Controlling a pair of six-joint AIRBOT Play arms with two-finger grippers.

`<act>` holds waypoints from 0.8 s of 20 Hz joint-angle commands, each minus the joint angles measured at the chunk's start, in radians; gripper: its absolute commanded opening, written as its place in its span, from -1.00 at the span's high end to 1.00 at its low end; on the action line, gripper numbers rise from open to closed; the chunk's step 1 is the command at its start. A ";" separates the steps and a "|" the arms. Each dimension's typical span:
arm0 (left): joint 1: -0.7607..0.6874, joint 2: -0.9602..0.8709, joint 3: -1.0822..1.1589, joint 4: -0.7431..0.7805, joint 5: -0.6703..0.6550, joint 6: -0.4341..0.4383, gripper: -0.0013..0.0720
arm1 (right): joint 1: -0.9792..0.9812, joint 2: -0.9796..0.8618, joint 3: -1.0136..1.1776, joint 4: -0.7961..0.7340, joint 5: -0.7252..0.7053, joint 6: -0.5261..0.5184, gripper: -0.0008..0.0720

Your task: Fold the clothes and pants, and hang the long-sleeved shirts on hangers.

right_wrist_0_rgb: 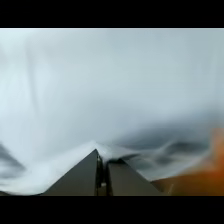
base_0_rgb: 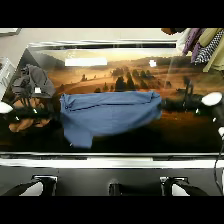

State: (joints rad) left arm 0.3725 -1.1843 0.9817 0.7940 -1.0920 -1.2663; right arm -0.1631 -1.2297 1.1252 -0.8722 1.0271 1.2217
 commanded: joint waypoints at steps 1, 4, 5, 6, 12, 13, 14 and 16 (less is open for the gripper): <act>-0.026 0.019 0.359 0.004 -0.012 -0.047 0.93 | 0.082 0.014 0.404 -0.223 -0.092 0.170 0.89; -0.025 0.080 0.660 0.121 -0.019 -0.157 0.93 | 0.082 0.042 0.715 -0.363 -0.022 0.235 0.89; -0.025 0.112 0.732 0.181 -0.019 -0.209 0.93 | 0.082 0.063 0.783 -0.391 0.008 0.242 0.89; -0.025 0.153 0.792 0.245 -0.019 -0.267 0.93 | 0.082 0.095 0.833 -0.409 0.036 0.242 0.89; -0.025 0.430 0.850 0.537 -0.051 -0.430 0.93 | 0.082 0.371 0.878 -0.488 0.080 0.342 0.89; -0.025 0.453 0.850 0.555 -0.067 -0.430 0.93 | 0.082 0.396 0.878 -0.500 0.079 0.362 0.89; -0.025 0.467 0.850 0.563 -0.080 -0.430 0.93 | 0.082 0.411 0.878 -0.502 0.079 0.379 0.89; -0.025 0.470 0.848 0.565 -0.092 -0.430 0.93 | 0.082 0.414 0.877 -0.500 0.087 0.396 0.89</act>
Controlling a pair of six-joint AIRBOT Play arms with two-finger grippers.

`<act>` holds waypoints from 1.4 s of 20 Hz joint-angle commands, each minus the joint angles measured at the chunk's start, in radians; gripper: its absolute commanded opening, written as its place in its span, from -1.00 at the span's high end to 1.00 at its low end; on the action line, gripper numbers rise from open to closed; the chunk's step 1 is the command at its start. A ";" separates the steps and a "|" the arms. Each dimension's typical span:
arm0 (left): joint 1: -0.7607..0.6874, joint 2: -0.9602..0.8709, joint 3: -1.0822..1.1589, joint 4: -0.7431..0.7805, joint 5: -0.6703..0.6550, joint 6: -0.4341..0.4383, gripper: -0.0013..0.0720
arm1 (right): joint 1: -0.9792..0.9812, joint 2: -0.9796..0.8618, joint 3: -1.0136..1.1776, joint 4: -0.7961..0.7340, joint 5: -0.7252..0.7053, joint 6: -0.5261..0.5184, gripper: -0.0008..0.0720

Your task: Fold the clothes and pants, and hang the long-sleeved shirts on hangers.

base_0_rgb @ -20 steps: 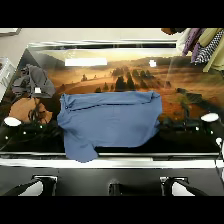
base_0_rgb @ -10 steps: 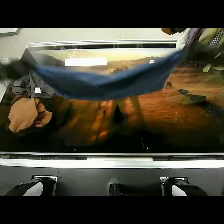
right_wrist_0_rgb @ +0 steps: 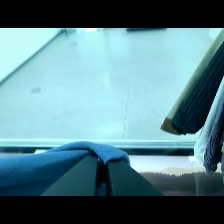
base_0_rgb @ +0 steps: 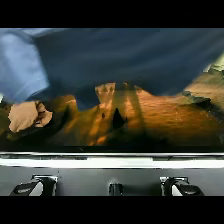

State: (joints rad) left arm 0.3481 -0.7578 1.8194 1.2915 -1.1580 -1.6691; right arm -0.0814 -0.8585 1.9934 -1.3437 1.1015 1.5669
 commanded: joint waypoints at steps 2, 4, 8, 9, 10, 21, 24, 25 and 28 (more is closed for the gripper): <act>0.000 0.022 -0.012 0.067 -0.029 -0.026 0.93 | 0.001 0.010 0.009 -0.030 0.046 0.055 0.89; -0.001 -0.020 -0.068 0.054 -0.032 -0.008 0.93 | 0.001 -0.063 0.009 -0.031 0.115 0.089 0.89; -0.028 -0.187 -0.251 -0.005 -0.026 0.078 0.93 | 0.001 -0.317 -0.008 -0.030 0.243 0.117 0.89; -0.049 -0.245 -0.290 -0.005 -0.013 0.102 0.93 | 0.001 -0.388 -0.022 -0.031 0.251 0.117 0.89; -0.071 -0.309 -0.325 -0.005 0.014 0.126 0.93 | 0.001 -0.465 -0.041 -0.034 0.251 0.117 0.89; -0.221 -1.022 -0.194 -0.004 0.331 0.152 0.93 | 0.001 -1.046 -0.064 -0.072 0.017 0.124 0.89; -0.214 -1.014 -0.187 0.010 0.280 0.152 0.93 | 0.001 -1.049 -0.063 -0.114 0.079 0.124 0.89; -0.212 -1.003 -0.187 0.026 0.233 0.152 0.93 | 0.001 -1.046 -0.063 -0.129 0.119 0.124 0.89; -0.208 -0.978 -0.187 0.082 0.044 0.151 0.93 | 0.001 -1.044 -0.063 -0.175 0.265 0.124 0.89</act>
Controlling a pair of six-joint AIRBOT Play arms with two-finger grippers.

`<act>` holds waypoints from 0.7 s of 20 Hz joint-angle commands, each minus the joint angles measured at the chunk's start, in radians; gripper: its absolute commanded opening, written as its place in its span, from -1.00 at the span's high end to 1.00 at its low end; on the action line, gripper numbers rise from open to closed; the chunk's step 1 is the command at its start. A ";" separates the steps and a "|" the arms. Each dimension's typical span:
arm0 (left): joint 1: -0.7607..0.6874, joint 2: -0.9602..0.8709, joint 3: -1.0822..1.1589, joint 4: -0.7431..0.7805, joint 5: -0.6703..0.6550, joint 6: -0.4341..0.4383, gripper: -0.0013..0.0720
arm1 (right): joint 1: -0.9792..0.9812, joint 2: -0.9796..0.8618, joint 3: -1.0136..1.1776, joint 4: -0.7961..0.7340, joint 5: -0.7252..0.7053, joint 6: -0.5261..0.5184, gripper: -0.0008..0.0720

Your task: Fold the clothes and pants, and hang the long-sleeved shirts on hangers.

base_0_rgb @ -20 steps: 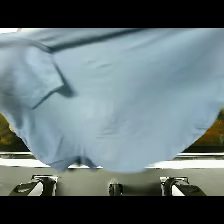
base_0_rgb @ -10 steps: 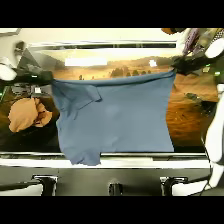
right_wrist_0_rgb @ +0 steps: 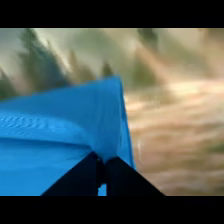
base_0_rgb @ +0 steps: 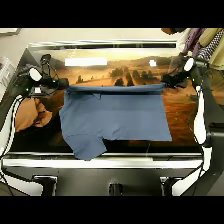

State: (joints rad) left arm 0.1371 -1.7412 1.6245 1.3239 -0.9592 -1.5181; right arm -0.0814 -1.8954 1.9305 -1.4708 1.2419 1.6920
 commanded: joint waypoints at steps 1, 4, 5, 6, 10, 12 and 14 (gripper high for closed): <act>0.003 0.008 0.008 0.058 -0.217 0.000 0.93 | 0.001 -0.008 0.000 -0.063 0.176 -0.001 0.89; 0.003 0.005 0.007 0.061 -0.379 0.000 0.93 | 0.001 -0.008 0.000 -0.067 0.291 -0.001 0.89; 0.002 0.004 0.007 0.061 -0.407 0.000 0.93 | 0.001 -0.008 0.000 -0.063 0.315 -0.001 0.89; -0.002 0.002 0.006 0.061 -0.421 0.000 0.93 | 0.001 -0.008 0.000 -0.060 0.329 -0.001 0.89; -0.020 -0.032 0.006 0.061 -0.474 0.000 0.92 | 0.001 -0.016 -0.001 -0.060 0.347 -0.001 0.89; -0.032 -0.055 0.006 0.060 -0.492 0.000 0.92 | 0.001 -0.025 -0.001 -0.060 0.357 0.000 0.89; -0.042 -0.071 0.006 0.061 -0.492 0.000 0.92 | 0.001 -0.039 -0.001 -0.051 0.386 0.000 0.89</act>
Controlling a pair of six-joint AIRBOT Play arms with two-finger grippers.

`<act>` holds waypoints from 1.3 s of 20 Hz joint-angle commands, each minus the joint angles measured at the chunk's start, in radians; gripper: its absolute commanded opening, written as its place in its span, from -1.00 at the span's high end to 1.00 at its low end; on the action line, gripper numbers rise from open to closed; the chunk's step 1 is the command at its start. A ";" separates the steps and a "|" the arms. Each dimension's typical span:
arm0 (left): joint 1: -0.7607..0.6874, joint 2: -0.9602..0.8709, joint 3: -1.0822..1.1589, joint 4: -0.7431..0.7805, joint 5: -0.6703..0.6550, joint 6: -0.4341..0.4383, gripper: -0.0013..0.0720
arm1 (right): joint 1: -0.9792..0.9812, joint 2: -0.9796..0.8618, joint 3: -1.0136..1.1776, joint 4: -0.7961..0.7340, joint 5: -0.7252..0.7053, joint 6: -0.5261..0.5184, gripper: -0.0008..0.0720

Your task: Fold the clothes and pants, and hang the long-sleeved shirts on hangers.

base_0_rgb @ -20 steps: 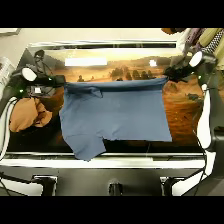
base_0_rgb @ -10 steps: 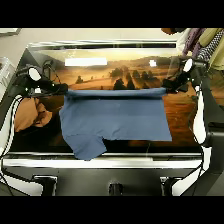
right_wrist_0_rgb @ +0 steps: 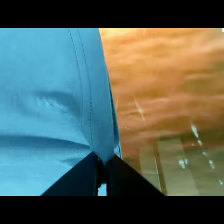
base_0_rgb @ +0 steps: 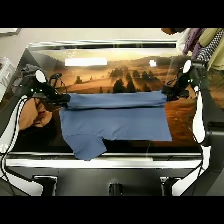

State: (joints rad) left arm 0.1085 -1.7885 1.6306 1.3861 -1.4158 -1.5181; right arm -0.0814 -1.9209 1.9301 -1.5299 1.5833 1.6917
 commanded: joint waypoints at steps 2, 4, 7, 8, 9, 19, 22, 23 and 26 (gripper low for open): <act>-0.018 -0.036 0.000 -0.002 -0.035 0.000 0.92 | 0.001 -0.029 0.000 0.007 0.081 -0.001 0.89; -0.019 -0.046 0.000 -0.002 -0.036 0.000 0.92 | 0.001 -0.043 0.000 0.009 0.098 0.000 0.89; -0.019 -0.047 0.000 -0.002 -0.036 -0.001 0.90 | 0.001 -0.050 0.000 0.046 0.092 0.000 0.68; -0.017 -0.047 0.001 -0.001 -0.037 -0.003 0.72 | 0.001 -0.050 0.000 0.056 0.094 -0.001 0.51; -0.014 -0.045 0.003 -0.001 -0.053 -0.008 0.36 | 0.001 -0.050 0.000 0.055 0.105 -0.006 0.33; 0.331 0.398 -0.423 -0.138 -0.098 -0.026 0.03 | -0.270 0.197 -0.211 0.237 0.069 -0.130 -0.06; 0.396 0.597 -0.780 -0.255 0.004 -0.026 0.03 | -0.307 0.325 -0.480 0.275 -0.051 -0.137 -0.06; 0.391 0.650 -0.883 -0.288 0.035 -0.023 0.03 | -0.301 0.360 -0.557 0.282 -0.092 -0.137 -0.06; 0.353 0.739 -1.096 -0.396 0.127 -0.015 0.03 | -0.287 0.433 -0.726 0.327 -0.180 -0.148 -0.06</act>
State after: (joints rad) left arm 0.4641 -1.1587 0.7578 1.1118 -1.3891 -1.5421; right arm -0.3634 -1.5665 1.3727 -1.2541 1.5093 1.5551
